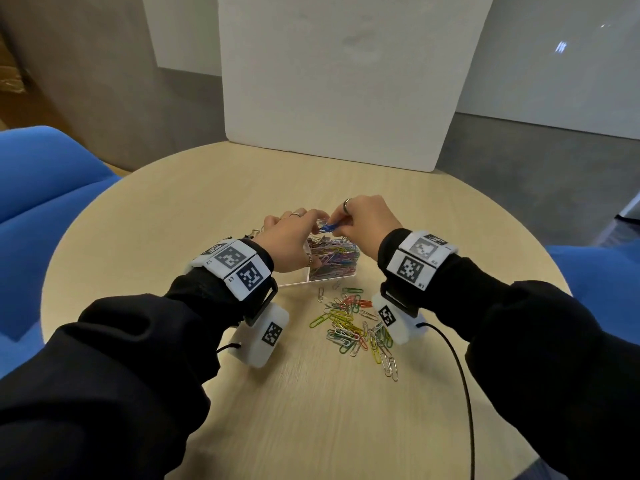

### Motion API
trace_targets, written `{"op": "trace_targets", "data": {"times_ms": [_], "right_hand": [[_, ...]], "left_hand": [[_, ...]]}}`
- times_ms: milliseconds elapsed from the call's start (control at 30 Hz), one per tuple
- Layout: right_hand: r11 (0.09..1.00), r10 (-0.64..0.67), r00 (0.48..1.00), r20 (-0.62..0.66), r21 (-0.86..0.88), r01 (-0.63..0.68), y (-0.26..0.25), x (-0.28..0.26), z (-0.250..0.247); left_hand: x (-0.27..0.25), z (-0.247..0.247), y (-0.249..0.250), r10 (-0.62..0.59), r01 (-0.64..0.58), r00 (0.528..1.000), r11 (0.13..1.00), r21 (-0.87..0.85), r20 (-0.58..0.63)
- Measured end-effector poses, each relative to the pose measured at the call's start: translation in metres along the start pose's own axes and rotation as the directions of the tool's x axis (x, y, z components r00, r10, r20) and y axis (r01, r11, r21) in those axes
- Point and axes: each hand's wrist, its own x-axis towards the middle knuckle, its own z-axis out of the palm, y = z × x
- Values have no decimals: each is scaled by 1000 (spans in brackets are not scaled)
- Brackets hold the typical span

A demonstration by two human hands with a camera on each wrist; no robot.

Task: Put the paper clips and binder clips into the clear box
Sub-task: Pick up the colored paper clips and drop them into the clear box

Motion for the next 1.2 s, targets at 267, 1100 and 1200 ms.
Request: {"op": "trace_targets", "data": {"times_ms": [267,1100,1200], "right_hand": [[991,-113,992,-51,63,116,8,-7,-12],[873,-143,676,723,-229,430,3,-55,10],[879,-176,699,693,-209,428,10,-62,1]], "left_hand": [[0,0,-1,7,-7,1000,1000,-6,-14],[8,-1,-6,-17,17,1000,999,-31,-22],[9,-1,-7,-19,18,999,999,-31,-26]]}}
